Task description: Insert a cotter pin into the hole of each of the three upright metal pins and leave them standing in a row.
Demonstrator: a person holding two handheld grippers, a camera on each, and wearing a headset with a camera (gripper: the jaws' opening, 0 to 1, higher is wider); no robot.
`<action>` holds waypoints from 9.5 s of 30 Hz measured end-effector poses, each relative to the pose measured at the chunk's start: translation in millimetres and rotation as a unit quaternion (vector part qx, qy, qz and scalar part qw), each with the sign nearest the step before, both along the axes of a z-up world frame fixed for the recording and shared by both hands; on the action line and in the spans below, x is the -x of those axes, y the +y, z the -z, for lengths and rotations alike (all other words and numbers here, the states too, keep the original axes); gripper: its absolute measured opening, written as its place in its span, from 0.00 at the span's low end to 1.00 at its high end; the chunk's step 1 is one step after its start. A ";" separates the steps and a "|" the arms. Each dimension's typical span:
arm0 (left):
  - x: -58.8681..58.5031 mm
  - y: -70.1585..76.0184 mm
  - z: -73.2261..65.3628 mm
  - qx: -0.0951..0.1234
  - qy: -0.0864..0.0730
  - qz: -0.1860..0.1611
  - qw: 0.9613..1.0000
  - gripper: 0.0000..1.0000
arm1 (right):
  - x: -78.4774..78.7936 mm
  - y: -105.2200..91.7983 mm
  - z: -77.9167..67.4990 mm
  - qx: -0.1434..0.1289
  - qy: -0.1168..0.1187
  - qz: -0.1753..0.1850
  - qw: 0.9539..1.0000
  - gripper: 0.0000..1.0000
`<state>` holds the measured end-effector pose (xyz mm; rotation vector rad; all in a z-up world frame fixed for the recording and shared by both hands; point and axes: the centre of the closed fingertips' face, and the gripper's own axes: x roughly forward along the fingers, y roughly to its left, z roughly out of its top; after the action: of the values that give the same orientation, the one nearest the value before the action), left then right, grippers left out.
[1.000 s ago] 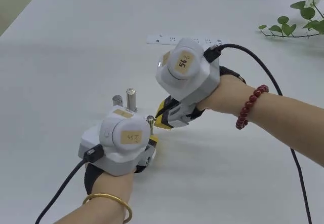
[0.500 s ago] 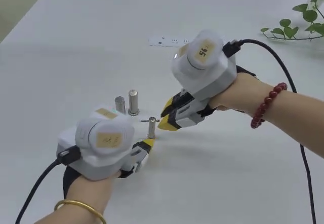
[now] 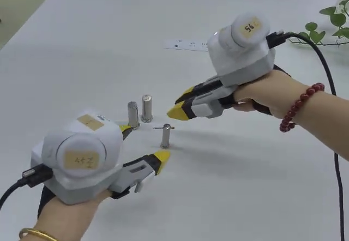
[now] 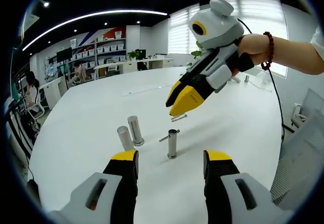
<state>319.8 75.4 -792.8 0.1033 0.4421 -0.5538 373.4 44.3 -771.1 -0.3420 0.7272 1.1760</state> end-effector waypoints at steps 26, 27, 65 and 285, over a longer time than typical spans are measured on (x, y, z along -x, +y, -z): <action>-9.0 11.0 -21.5 0.059 -0.034 -0.006 0.998 0.87 | -44.2 42.8 28.0 -0.032 -0.047 0.002 0.998 0.26; -9.1 10.6 -22.6 0.067 -0.034 -0.006 0.997 0.88 | -44.9 44.5 29.5 -0.032 -0.049 -0.001 0.998 0.26; -7.4 10.3 -17.5 0.054 -0.023 0.006 0.998 0.97 | -65.1 50.9 42.8 -0.013 -0.081 -0.016 0.997 0.13; 29.4 -26.0 -21.0 0.037 -0.012 0.068 0.997 0.67 | -67.3 -94.8 89.4 0.149 -0.041 -0.041 0.987 0.06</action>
<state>290.3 49.4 -771.8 0.0702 0.3918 -0.7019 440.7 -50.5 -860.5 -0.6713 0.8246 1.1231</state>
